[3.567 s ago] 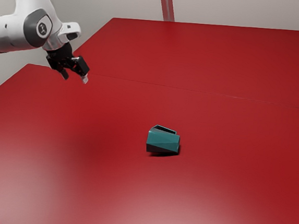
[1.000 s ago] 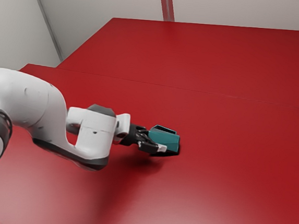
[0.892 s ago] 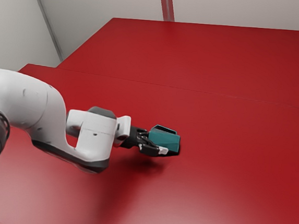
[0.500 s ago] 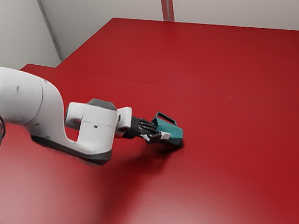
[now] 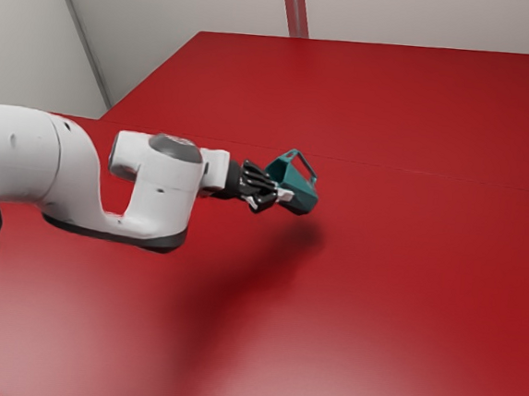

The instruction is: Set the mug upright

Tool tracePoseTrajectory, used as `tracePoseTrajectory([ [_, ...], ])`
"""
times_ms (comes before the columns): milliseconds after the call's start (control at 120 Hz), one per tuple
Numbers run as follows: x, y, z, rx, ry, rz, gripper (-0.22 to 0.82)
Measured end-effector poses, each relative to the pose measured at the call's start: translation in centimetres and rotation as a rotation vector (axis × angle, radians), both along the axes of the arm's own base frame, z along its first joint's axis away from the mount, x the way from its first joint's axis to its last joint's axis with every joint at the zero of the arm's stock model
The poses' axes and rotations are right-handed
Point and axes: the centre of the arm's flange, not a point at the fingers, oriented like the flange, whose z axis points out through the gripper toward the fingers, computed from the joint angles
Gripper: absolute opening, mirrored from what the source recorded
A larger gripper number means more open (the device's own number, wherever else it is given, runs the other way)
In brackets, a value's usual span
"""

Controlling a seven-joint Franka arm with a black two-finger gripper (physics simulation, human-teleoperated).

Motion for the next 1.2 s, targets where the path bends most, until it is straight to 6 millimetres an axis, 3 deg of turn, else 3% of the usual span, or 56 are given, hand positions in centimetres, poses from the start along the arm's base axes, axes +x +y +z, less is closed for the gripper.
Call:
tracePoseTrajectory([
  [158, 0.7, 0.0, 3.0, 0.263, 0.063, -0.219, -0.18],
  [233, -0.6, 0.5, 5.2, 0.347, 0.129, -0.278, -0.18],
  [300, -2.7, 2.0, 5.9, 0.399, 0.208, -0.274, -0.18],
  [433, -6.0, 6.3, 4.6, 0.426, 0.378, -0.136, -0.18],
  [533, -6.8, 8.3, 3.8, 0.425, 0.466, -0.021, -0.18],
  [842, -6.4, 8.6, 2.2, 0.404, 0.611, 0.210, -0.18],
  [1100, -5.3, 8.4, 1.9, 0.383, 0.628, 0.351, -0.18],
  [1200, -6.2, 7.6, 2.2, 0.360, 0.633, 0.377, -0.18],
])
